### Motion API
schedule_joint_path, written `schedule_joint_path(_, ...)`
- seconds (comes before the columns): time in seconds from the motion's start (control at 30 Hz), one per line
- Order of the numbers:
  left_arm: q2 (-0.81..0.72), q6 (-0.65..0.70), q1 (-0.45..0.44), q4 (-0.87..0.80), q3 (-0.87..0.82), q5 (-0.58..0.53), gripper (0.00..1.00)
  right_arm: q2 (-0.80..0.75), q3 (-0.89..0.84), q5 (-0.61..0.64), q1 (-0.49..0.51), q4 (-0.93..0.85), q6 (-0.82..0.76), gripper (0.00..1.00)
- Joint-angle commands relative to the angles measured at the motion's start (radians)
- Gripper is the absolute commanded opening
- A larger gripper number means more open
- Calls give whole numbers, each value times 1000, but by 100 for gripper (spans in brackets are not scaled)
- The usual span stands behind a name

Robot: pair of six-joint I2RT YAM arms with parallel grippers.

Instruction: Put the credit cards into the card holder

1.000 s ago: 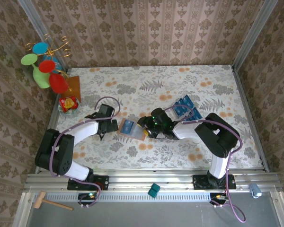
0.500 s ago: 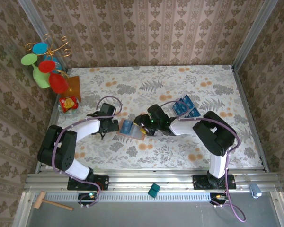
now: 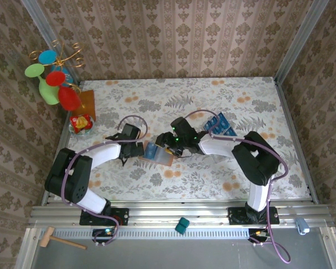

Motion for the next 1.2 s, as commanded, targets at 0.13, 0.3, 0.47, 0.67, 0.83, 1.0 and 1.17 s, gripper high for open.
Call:
schedule_joint_path(0.13,-54,-64,-81,-45,-64,59,100,-96,38,152,-14,-269,-259,61)
schedule_joint_path(0.3,-135,-144,-161,-62,-93,58,100,-107,59,209,-18,-352,-359,61)
schedule_joint_path(0.47,-212,-165,-186,-122,-93,-7,100,-98,82,254,-28,-401,-423,57)
schedule_joint_path(0.67,-225,-117,-185,-164,-49,-50,100,-68,82,221,-60,-397,-455,45)
schedule_joint_path(0.83,-198,-88,-202,-145,17,-33,100,-49,80,183,-81,-376,-469,26)
schedule_joint_path(1.0,-119,-68,-243,-126,114,-32,100,-36,75,131,-102,-348,-471,17)
schedule_joint_path(1.17,-7,-56,-291,-112,200,-35,100,-25,73,106,-105,-340,-478,17)
